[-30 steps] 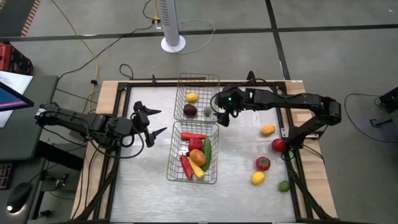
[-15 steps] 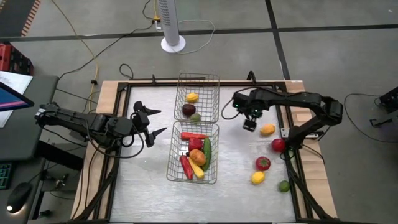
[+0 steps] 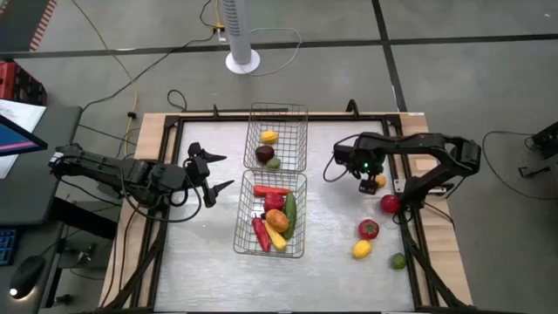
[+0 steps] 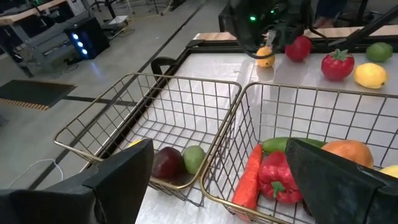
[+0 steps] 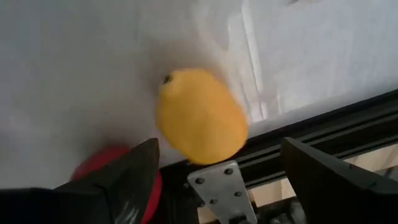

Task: Sort produce into baskets
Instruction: Put the top yellow lemon into the top wire basket

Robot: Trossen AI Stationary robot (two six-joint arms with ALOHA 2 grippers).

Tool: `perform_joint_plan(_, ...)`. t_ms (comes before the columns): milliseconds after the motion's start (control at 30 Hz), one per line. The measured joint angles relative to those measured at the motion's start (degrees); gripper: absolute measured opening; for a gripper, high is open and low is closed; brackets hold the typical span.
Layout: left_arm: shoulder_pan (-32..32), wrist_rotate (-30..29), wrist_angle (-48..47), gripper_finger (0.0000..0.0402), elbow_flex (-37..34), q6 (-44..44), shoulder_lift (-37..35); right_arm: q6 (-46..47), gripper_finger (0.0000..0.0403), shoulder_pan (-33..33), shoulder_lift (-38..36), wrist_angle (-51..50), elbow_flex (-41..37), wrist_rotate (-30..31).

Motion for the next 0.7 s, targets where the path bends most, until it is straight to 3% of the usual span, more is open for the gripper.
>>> perform_joint_plan(367,0.0,0.15,-0.79,0.0352,0.0,-0.51,0.0,0.1,0.0356,2.53,1.3,0.75,-2.89,3.83)
perform_joint_plan(700,0.0,1.5,-1.2,0.0352,0.0,-1.18,-0.02,-2.35,0.0319,2.56,1.25,5.25,-2.81,0.93)
